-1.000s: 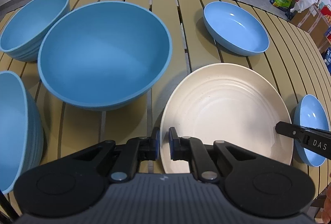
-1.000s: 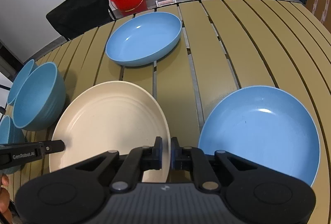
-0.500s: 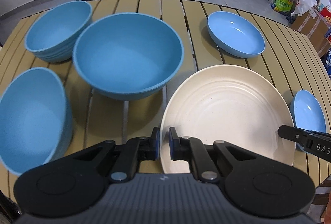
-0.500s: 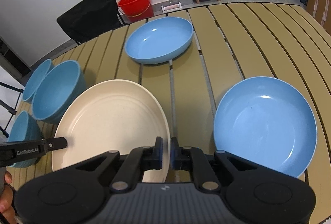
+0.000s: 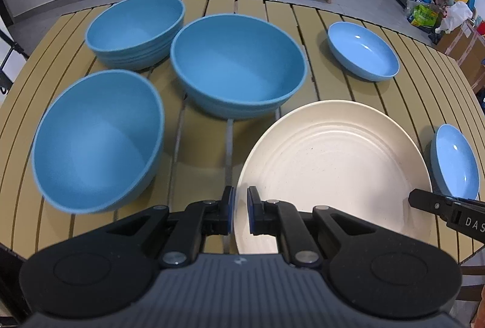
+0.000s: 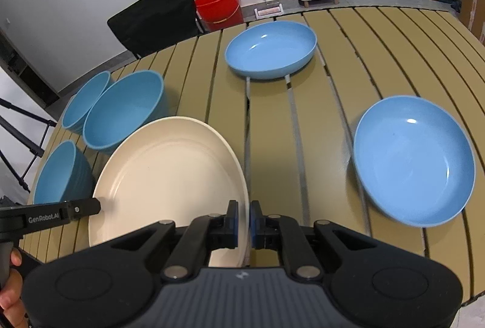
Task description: Organize plates and bowls
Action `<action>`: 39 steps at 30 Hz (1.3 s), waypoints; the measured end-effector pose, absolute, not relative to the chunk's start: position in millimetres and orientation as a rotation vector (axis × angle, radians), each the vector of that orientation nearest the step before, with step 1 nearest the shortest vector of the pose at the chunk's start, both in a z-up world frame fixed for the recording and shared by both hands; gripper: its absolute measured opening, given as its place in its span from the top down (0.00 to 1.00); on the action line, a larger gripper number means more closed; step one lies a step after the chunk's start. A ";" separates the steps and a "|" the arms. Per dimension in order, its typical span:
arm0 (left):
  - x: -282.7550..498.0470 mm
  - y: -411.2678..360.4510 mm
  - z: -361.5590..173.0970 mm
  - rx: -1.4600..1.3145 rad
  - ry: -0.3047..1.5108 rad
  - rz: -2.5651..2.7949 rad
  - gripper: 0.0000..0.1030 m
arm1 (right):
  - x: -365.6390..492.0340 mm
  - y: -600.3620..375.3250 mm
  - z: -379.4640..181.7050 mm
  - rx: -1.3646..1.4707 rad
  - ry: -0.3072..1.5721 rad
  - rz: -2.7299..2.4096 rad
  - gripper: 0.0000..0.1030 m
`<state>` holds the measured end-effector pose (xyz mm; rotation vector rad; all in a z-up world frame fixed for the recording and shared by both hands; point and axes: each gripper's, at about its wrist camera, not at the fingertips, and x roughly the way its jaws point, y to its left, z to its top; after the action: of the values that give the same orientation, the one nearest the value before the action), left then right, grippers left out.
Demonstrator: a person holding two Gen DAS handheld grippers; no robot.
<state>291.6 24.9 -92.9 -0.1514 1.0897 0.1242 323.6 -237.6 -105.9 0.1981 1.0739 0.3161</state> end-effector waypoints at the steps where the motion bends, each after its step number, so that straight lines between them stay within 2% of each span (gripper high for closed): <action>1: 288.8 26.7 -93.1 -0.151 1.091 0.126 0.90 | 322.1 -236.2 -107.6 0.199 1.079 0.317 0.93; 15: 263.3 54.4 -104.5 -0.163 1.109 0.184 0.90 | 304.3 -203.1 -125.1 0.201 1.137 0.344 0.93; 39: 270.7 52.3 -121.0 -0.109 1.113 0.218 0.90 | 307.6 -189.4 -143.7 0.189 1.165 0.326 0.93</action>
<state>270.7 52.3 -121.0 -0.1089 1.1134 0.2178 307.6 -189.4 -143.7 0.1887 1.1654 0.3256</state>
